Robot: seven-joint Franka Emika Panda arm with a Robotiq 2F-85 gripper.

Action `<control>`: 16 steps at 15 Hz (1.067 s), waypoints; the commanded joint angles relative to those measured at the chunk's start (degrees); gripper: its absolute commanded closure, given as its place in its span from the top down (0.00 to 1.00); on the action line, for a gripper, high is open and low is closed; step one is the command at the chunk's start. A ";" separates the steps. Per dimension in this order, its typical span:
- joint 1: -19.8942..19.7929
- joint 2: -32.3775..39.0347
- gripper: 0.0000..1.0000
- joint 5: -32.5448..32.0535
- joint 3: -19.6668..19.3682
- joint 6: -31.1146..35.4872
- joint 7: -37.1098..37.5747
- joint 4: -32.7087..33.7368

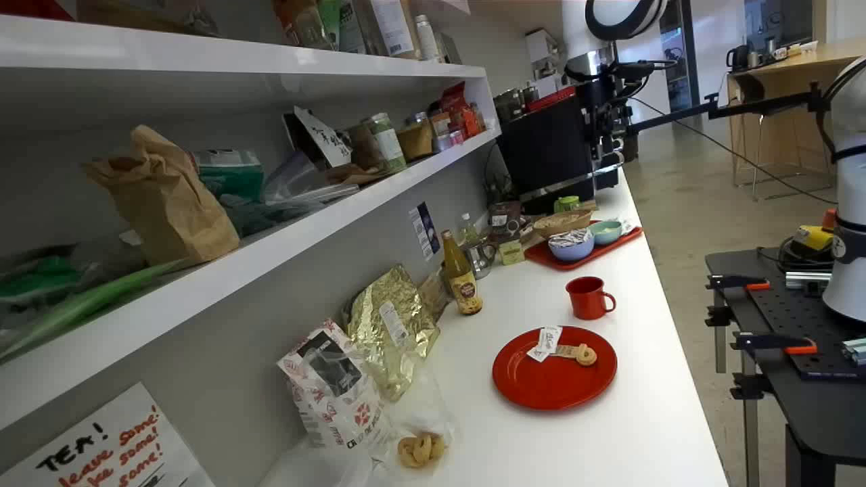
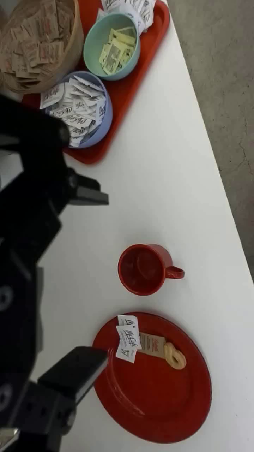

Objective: Put the orange cup on the orange plate

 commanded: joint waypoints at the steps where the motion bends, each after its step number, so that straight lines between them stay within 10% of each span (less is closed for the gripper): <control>1: -0.24 0.03 1.00 0.13 0.21 -0.12 -0.11 0.12; 16: 0.19 14.46 1.00 5.95 -0.58 12.59 4.63 5.75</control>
